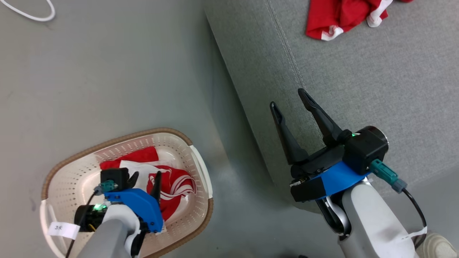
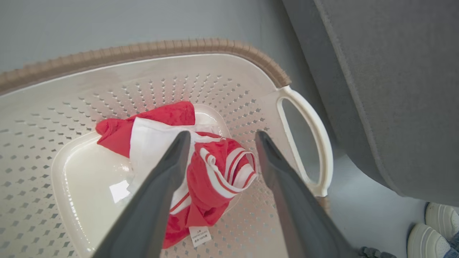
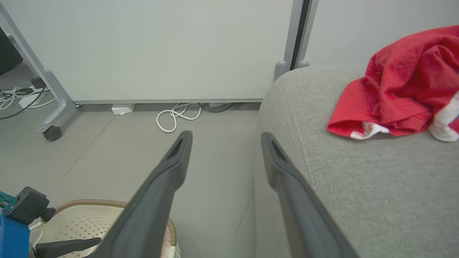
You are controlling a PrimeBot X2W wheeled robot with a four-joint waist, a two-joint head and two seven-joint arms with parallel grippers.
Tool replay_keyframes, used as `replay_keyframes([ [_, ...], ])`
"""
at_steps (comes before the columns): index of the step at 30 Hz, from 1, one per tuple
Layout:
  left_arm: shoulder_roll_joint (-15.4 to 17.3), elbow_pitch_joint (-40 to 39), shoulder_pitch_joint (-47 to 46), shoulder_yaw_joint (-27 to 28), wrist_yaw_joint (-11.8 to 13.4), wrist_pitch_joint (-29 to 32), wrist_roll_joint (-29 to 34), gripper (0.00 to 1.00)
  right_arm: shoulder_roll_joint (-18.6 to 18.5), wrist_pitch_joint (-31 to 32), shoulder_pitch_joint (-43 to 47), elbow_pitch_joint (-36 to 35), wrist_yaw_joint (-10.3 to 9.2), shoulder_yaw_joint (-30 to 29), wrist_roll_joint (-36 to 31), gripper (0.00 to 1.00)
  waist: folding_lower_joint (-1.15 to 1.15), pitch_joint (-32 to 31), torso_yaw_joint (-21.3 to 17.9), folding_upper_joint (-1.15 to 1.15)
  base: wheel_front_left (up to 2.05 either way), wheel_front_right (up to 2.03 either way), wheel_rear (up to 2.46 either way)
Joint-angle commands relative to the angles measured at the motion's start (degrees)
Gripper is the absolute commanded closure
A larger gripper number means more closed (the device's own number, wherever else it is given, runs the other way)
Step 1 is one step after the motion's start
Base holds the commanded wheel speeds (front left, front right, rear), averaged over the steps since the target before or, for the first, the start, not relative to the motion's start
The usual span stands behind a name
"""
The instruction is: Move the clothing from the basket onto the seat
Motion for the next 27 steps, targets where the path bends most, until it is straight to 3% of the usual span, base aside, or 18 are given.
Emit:
replay_keyframes([
  [1, 0.47, 1.18, -1.34, 0.27, -0.4, 0.44, -0.66, 0.0, -0.02, -0.56, -1.12, 0.23, 0.01, 0.5, 0.7, 0.0, -0.01, 0.51, -0.51, 0.0, 0.0, 0.0, 0.0],
  [8, 1.54, 6.96, -5.47, 1.69, -0.4, 2.73, -3.31, 0.0, -0.01, -1.6, -3.43, -0.33, 0.01, 1.87, 1.99, 0.0, -0.01, 5.21, -4.16, 0.0, 0.0, 0.0, 0.0],
  [12, 2.2, 10.46, -8.14, 2.01, 2.15, 4.39, -3.52, 0.0, -0.02, -2.08, -3.62, -0.65, 0.01, 1.8, 2.83, 0.0, -0.01, 8.05, -5.3, 0.0, 0.0, 0.0, 0.0],
  [19, 1.76, 14.16, -9.94, 2.17, 3.48, 7.82, -4.44, 0.01, -0.03, -2.39, -4.36, -0.59, 0.01, 2.51, 4.02, 0.0, -0.01, 9.78, -5.58, 0.0, 0.0, 0.0, 0.0],
  [20, 1.73, 14.33, -10.17, 1.7, 3.3, 8.08, -4.12, 0.61, -0.02, -2.41, -4.6, -0.53, 0.01, 2.63, 4.07, 0.0, -0.01, 9.84, -5.57, 0.0, 0.0, 0.0, 0.0],
  [21, 1.7, 14.38, -10.41, 1.48, 3.02, 7.98, -4.02, 1.0, -0.02, -2.43, -4.83, -0.52, 0.01, 2.73, 4.21, 0.0, -0.01, 9.87, -5.54, 0.0, 0.0, 0.0, 0.0],
  [27, 1.61, 15.04, -10.7, 0.96, 1.64, 8.28, -4.67, 1.0, -0.02, -2.44, -5.16, -0.63, 0.01, 2.86, 4.36, 0.0, -0.01, 9.35, -5.32, 0.0, 0.0, 0.0, 0.0],
])
